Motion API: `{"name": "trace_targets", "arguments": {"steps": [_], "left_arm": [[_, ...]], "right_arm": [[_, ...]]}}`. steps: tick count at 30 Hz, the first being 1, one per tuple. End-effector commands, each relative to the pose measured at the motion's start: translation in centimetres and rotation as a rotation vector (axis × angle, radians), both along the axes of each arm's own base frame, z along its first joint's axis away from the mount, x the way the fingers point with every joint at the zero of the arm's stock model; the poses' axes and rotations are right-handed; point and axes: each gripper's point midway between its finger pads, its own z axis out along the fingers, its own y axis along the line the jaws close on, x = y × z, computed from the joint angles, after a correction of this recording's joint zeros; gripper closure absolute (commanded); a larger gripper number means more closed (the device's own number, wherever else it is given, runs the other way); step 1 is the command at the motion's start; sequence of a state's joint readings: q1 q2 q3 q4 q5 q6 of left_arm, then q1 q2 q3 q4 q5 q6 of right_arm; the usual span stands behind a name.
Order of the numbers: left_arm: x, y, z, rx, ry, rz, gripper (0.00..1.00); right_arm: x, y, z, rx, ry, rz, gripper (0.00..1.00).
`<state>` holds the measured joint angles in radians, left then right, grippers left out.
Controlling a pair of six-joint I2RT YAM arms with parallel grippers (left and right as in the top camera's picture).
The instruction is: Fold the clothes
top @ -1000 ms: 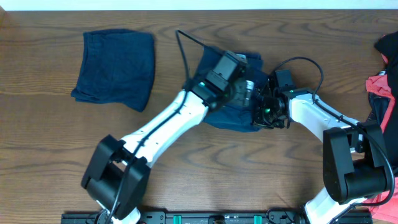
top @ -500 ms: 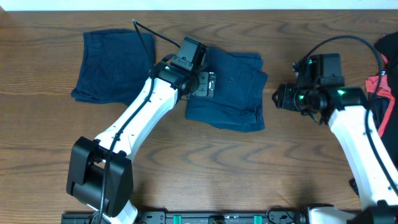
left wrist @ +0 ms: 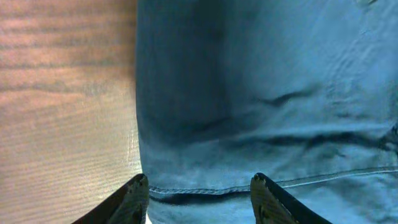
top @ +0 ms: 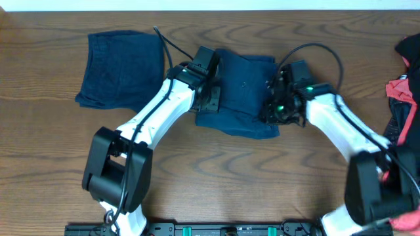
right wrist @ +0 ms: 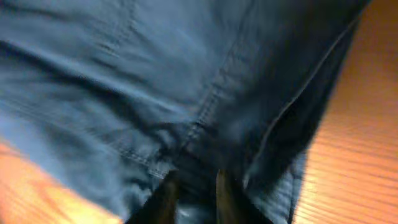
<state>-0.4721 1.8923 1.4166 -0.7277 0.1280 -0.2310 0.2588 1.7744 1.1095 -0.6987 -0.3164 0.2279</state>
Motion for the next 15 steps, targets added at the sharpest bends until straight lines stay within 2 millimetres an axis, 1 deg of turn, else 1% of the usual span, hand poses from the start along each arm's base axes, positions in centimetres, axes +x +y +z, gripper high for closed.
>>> {"name": "trace_targets", "arguments": {"steps": [1, 3, 5, 6, 7, 9, 11, 12, 14, 15], "left_arm": [[-0.5, 0.3, -0.6, 0.011, 0.022, -0.008, 0.46], [-0.6, 0.3, -0.6, 0.015, 0.027, -0.011, 0.46], [-0.7, 0.4, -0.7, 0.021, 0.027, -0.029, 0.46], [-0.7, 0.4, -0.7, 0.022, 0.025, -0.038, 0.46], [-0.6, 0.4, -0.7, 0.023, 0.024, -0.041, 0.46], [-0.5, 0.5, -0.6, 0.031, 0.016, -0.038, 0.45], [-0.1, 1.1, -0.7, 0.062, -0.003, -0.028, 0.32], [0.2, 1.6, -0.7, 0.093, -0.018, -0.018, 0.29], [0.8, 2.7, -0.6, 0.147, -0.045, 0.002, 0.20], [1.0, 2.7, -0.6, 0.145, -0.053, 0.006, 0.19]], "right_arm": [[-2.2, -0.9, -3.2, -0.062, 0.128, 0.005, 0.95], [-3.0, -2.9, -3.9, -0.144, 0.177, -0.041, 0.99], [-3.2, -4.9, -3.8, -0.221, 0.191, -0.085, 0.99], [-3.3, -6.0, -3.6, -0.255, 0.192, -0.107, 0.98], [-3.2, -6.4, -3.4, -0.258, 0.190, -0.118, 0.95], [-3.0, -6.9, -2.6, -0.233, 0.179, -0.136, 0.92], [-2.7, -7.2, -1.4, -0.214, 0.148, -0.140, 0.88], [-2.4, -7.4, -0.7, -0.203, 0.127, -0.149, 0.83], [-1.8, -6.9, 1.3, -0.137, 0.062, -0.139, 0.76], [-1.4, -6.3, 2.3, -0.096, 0.026, -0.124, 0.70]]}}
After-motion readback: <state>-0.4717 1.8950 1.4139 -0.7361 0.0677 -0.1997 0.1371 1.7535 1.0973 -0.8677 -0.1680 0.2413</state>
